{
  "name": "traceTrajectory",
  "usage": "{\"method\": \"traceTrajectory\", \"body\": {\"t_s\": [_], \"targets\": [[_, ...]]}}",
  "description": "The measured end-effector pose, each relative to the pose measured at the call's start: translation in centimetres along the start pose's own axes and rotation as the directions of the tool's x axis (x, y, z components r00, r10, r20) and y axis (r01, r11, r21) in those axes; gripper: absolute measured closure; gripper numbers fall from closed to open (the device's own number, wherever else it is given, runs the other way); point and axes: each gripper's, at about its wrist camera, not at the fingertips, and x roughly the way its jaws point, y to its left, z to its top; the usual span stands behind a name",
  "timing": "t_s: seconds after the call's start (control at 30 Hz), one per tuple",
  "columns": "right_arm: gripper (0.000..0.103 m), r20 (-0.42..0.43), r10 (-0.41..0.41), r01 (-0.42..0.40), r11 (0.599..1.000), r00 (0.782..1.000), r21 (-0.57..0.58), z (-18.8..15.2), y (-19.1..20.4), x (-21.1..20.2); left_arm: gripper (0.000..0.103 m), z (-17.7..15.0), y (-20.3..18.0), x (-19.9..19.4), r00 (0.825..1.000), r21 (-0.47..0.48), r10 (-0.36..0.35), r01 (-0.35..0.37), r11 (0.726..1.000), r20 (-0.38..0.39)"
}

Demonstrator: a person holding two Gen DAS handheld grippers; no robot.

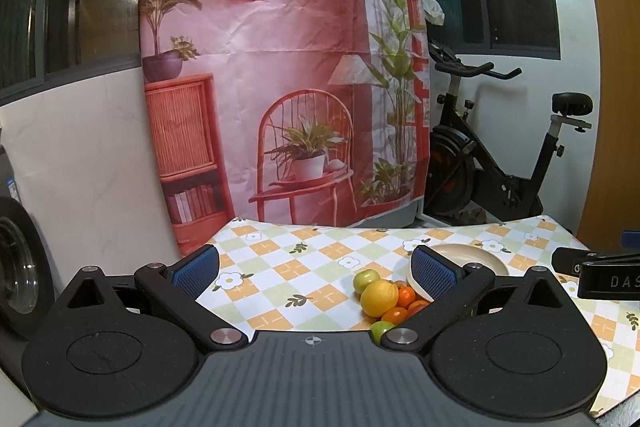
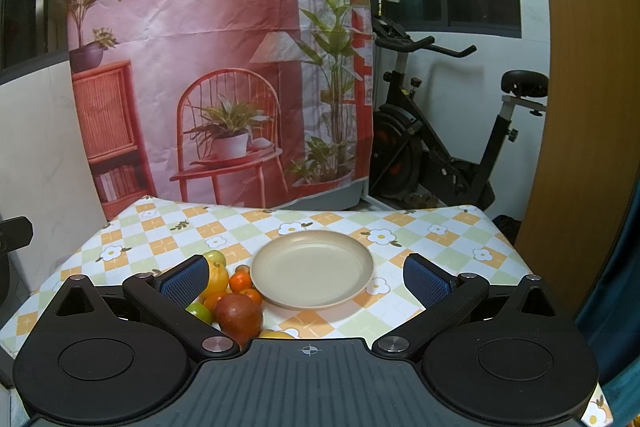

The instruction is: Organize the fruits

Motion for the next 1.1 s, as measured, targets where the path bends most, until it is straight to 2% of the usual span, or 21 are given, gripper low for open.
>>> {"method": "traceTrajectory", "body": {"t_s": [1.1], "targets": [[0.0, 0.002, -0.002, 0.002, 1.0, 1.0, 0.006, 0.39, -0.18, -0.56, 0.0, -0.04, -0.1, -0.14, 1.0, -0.002, 0.001, -0.001, 1.0, 0.005]]}}
